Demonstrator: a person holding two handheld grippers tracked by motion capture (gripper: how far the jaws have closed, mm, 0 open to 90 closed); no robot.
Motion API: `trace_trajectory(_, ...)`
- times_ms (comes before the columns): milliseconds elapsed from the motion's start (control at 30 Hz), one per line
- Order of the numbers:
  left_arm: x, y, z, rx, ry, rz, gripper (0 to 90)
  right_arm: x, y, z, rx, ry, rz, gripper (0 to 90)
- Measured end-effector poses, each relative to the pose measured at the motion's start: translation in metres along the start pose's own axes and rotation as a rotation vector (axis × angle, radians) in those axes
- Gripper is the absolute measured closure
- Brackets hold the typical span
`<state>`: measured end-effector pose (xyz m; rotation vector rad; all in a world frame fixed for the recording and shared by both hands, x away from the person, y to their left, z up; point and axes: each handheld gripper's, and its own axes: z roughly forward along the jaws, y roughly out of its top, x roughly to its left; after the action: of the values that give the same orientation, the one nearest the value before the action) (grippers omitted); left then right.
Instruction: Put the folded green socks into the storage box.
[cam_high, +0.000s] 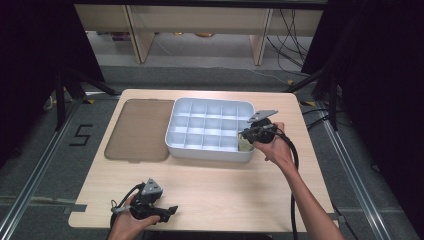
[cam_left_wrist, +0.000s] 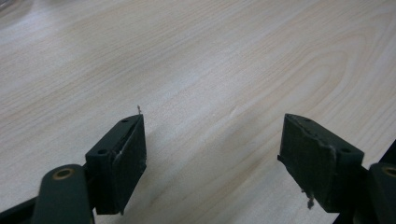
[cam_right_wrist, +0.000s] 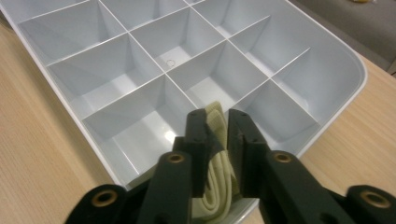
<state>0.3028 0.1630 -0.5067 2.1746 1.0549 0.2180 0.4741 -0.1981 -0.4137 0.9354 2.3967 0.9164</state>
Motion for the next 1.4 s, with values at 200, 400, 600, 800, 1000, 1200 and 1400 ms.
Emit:
trace_trajectory(200, 0.0, 0.0, 0.0, 0.005, 0.005, -0.004, 22.3, 0.006, -0.006, 0.015, 0.088, 0.026, 0.04, 84.9)
trace_trajectory(400, 0.0, 0.0, 0.0, 0.008, 0.01, -0.001, 22.3, 0.005, -0.012, 0.031, 0.192, 0.027, 0.014, 86.0)
trace_trajectory(600, 0.001, -0.001, 0.0, 0.009, 0.008, -0.001, 22.3, 0.006, -0.013, 0.036, 0.258, 0.038, 0.045, 86.1)
trace_trajectory(800, 0.001, 0.0, 0.0, 0.021, 0.006, 0.0, 22.3, 0.005, -0.014, 0.039, 0.279, 0.04, 0.023, 85.1)
trace_trajectory(1000, 0.001, 0.0, 0.0, 0.022, 0.006, -0.003, 22.3, 0.005, -0.005, 0.022, 0.211, 0.044, 0.034, 80.7)
trace_trajectory(1200, 0.001, 0.0, 0.0, 0.018, 0.003, -0.006, 22.3, 0.004, 0.012, 0.012, 0.125, 0.015, 0.012, 79.9)
trace_trajectory(1400, 0.001, 0.0, -0.001, 0.016, 0.0, -0.003, 22.3, 0.006, 0.021, 0.026, 0.119, 0.019, 0.028, 79.3)
